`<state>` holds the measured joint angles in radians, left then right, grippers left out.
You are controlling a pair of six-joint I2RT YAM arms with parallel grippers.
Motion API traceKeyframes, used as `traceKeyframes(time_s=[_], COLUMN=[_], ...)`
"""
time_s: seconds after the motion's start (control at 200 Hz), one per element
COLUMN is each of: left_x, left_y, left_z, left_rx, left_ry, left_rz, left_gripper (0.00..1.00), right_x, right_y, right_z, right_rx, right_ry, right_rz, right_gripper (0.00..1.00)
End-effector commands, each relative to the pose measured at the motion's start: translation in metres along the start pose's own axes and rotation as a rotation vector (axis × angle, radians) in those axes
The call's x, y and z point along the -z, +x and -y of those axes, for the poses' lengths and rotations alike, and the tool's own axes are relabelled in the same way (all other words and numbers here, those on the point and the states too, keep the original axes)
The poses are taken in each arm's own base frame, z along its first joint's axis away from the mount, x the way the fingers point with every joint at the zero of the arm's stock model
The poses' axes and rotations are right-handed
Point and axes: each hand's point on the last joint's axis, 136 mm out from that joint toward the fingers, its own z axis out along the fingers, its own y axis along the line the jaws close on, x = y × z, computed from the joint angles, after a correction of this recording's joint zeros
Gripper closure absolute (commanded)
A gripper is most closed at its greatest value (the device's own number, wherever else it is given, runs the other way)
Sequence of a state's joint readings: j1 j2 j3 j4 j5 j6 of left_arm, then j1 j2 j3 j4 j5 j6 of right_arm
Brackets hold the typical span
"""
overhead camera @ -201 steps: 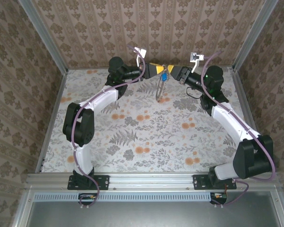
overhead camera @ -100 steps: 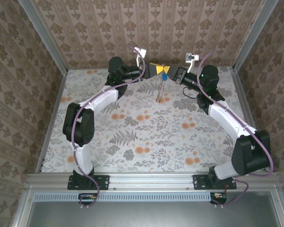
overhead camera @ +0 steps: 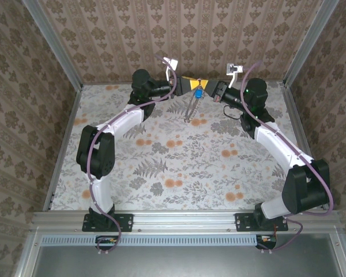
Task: Put the keys on the keyring
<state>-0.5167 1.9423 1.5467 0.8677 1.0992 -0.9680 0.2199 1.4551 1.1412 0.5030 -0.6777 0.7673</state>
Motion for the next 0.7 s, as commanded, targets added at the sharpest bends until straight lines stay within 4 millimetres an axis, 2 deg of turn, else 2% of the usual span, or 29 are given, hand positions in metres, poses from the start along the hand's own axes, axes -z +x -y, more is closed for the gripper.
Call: traceKeyframes(time_s=[0.0, 0.095, 0.18, 0.275, 0.285, 0.32, 0.445, 0.695], left_x=[0.0, 0.009, 0.019, 0.021, 0.028, 0.032, 0.033, 0.029], left_y=[-0.018, -0.025, -0.03, -0.028, -0.032, -0.032, -0.021, -0.005], left_z=[0.025, 0.028, 0.027, 0.03, 0.025, 0.022, 0.02, 0.034], left_rx=[-0.104, -0.128, -0.147, -0.165, -0.169, -0.174, -0.184, -0.198], left_ry=[0.044, 0.032, 0.0, -0.011, -0.029, -0.042, -0.061, 0.004], left_rz=[0.002, -0.001, -0.009, -0.052, -0.05, -0.067, -0.163, -0.288], left_gripper=[0.85, 0.71, 0.67, 0.65, 0.65, 0.65, 0.64, 0.64], right_x=[0.001, 0.003, 0.006, 0.01, 0.01, 0.011, 0.013, 0.016], right_y=[-0.014, -0.012, -0.01, -0.009, -0.008, -0.005, 0.005, 0.031], right_z=[-0.018, -0.02, -0.021, -0.023, -0.023, -0.025, -0.027, -0.017], right_rx=[0.067, 0.101, 0.133, 0.163, 0.168, 0.18, 0.214, 0.233], right_ry=[-0.052, -0.054, -0.053, -0.067, -0.068, -0.076, -0.095, -0.117], right_rz=[-0.007, -0.055, -0.103, -0.155, -0.163, -0.192, -0.289, -0.461], right_gripper=[1.0, 1.0, 1.0, 1.0, 1.0, 1.0, 1.0, 1.0])
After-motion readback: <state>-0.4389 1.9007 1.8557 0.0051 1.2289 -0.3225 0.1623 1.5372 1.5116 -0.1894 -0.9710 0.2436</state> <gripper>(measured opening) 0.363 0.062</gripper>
